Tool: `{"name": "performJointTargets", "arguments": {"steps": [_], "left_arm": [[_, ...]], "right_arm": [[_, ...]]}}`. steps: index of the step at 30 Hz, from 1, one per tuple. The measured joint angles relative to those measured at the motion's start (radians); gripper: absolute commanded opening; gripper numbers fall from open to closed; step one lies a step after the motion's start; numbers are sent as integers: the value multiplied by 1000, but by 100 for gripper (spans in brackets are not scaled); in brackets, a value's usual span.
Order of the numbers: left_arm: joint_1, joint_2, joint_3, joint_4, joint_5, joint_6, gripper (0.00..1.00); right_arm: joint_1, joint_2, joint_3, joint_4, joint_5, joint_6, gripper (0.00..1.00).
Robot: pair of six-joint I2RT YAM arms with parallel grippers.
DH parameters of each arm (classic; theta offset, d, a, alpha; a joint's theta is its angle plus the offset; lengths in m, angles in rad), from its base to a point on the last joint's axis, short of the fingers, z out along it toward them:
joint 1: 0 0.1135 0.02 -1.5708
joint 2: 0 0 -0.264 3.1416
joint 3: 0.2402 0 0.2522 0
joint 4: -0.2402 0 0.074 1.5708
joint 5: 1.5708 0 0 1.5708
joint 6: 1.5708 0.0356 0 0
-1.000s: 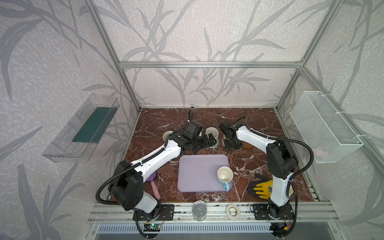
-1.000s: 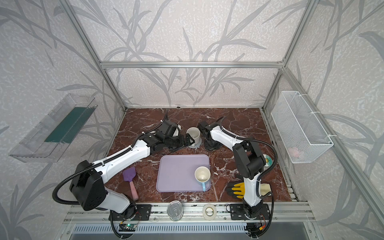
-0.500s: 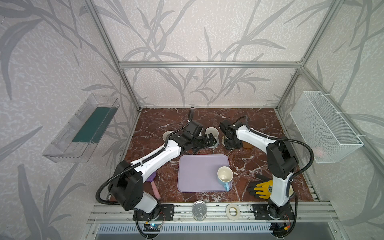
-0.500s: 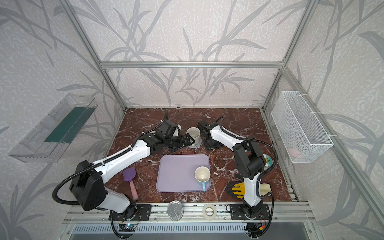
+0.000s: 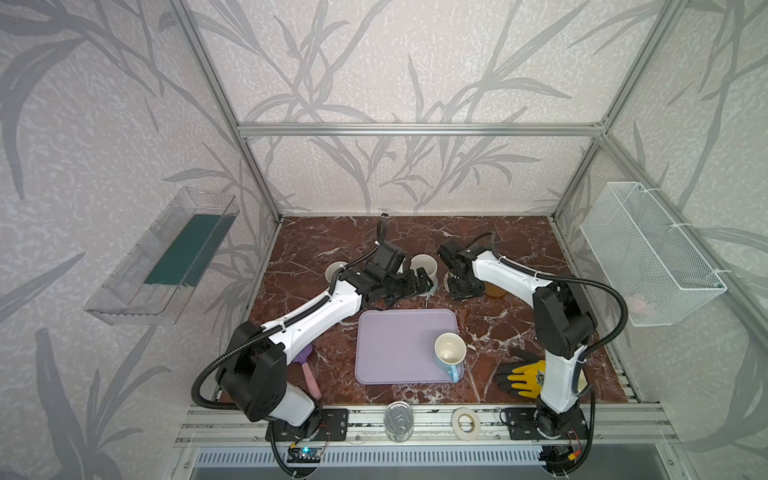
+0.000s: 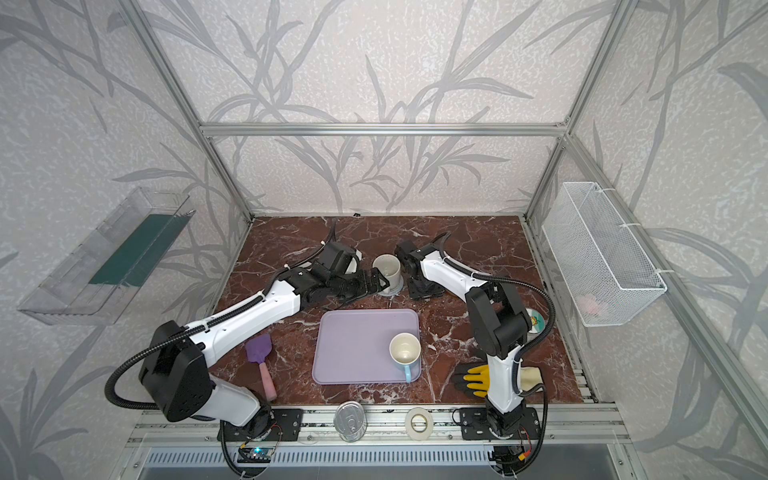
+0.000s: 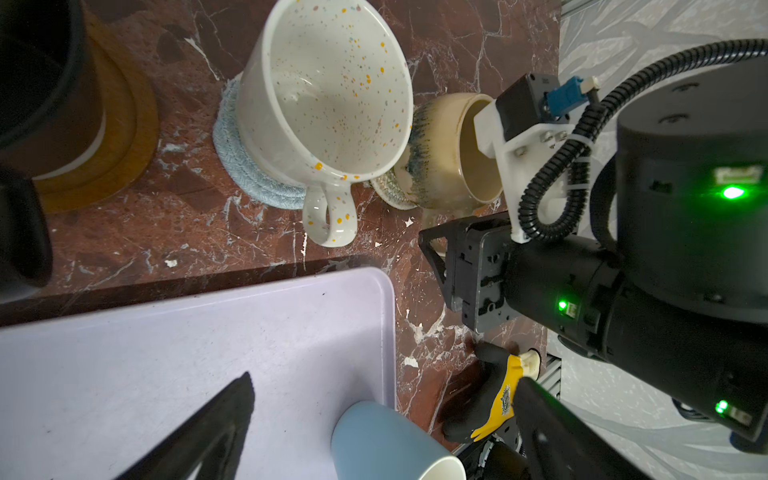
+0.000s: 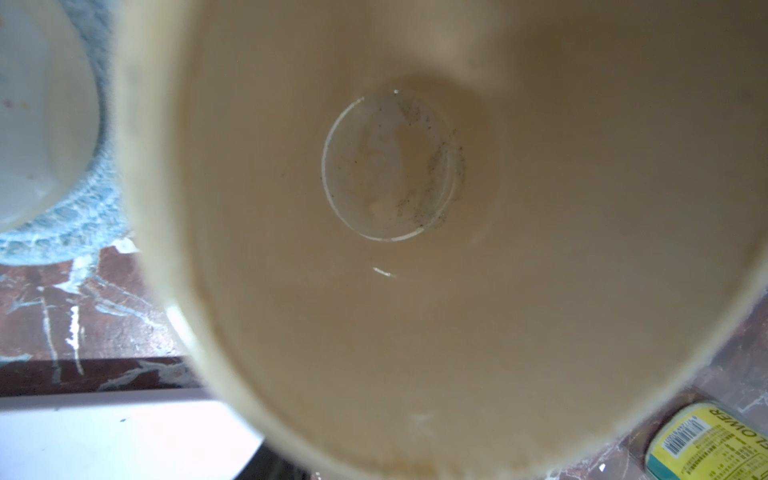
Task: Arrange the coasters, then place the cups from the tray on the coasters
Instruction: 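Lower cream mug onto the patterned coaster with right gripper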
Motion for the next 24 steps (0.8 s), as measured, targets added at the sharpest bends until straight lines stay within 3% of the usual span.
{"name": "performJointTargets", "arguments": {"steps": [1, 3, 24], "left_arm": [[0, 0, -3, -1, 0, 0, 99], [0, 0, -6, -1, 0, 0, 99], [0, -1, -6, 0, -1, 0, 99]], "right_arm": [[0, 0, 0, 0, -3, -5, 38], [0, 0, 0, 3, -5, -5, 34], [-1, -38, -61, 66, 13, -53, 26]]}}
